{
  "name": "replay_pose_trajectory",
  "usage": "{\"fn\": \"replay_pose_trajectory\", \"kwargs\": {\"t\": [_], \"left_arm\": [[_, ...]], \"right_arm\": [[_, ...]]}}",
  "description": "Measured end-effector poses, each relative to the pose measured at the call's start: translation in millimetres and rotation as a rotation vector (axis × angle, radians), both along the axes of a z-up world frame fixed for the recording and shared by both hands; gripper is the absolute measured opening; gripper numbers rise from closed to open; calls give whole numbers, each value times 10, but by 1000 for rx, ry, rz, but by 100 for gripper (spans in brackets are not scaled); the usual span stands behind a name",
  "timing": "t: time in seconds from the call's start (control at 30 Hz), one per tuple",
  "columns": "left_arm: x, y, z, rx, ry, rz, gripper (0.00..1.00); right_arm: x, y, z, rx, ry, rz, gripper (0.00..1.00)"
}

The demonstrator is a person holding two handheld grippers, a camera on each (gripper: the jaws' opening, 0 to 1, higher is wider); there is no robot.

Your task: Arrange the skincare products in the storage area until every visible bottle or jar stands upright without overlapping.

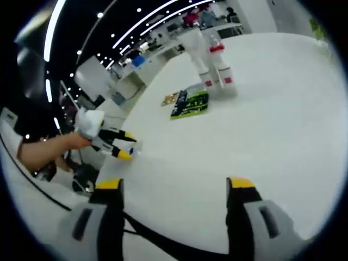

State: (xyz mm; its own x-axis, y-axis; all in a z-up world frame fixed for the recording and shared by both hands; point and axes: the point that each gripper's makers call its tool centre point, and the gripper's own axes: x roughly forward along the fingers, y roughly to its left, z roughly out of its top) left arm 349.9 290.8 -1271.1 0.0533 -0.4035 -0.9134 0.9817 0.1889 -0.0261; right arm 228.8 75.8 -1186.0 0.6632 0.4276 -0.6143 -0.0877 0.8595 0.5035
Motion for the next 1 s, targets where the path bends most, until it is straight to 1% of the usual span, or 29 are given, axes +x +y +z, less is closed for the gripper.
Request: {"fn": "replay_pose_trajectory", "kwargs": {"t": [0.2,0.23,0.3,0.37,0.43,0.57,0.63,0.67,0.7,0.8,0.83,0.87,0.9,0.97,1.0], "left_arm": [[-1,5,-1,18,5,11,40],[-5,-3,2,12,18,41,40],[-26,6,5,13,32,50,40],[-59,19,11,19,32,47,40],[-104,26,50,17,32,47,40],[-174,2,131,1,25,49,40],[-241,-53,205,-21,22,46,40],[-309,-112,271,-37,19,40,40],[-341,-141,295,-43,16,36,40],[-490,-302,411,-90,28,9,40],[-560,-391,465,-123,40,2,40],[-596,-441,502,-137,44,2,40],[-653,-510,558,-151,44,-6,40],[-731,-615,637,-175,48,-18,40],[-780,-682,691,-186,45,-44,40]], "right_arm": [[43,38,23,2,-10,13,75],[48,39,28,2,-11,13,75],[57,45,36,3,-11,13,75],[58,54,39,1,-12,18,75],[54,87,39,2,-11,30,74],[50,156,42,40,-7,41,72],[48,182,37,53,-5,46,70],[43,226,40,81,0,49,68],[41,248,45,95,2,52,65],[49,310,65,120,-1,63,61],[53,329,72,133,0,64,60],[59,344,78,142,1,65,58],[64,399,95,174,7,74,57],[71,448,112,201,10,83,52],[74,482,129,223,11,88,49]]}}
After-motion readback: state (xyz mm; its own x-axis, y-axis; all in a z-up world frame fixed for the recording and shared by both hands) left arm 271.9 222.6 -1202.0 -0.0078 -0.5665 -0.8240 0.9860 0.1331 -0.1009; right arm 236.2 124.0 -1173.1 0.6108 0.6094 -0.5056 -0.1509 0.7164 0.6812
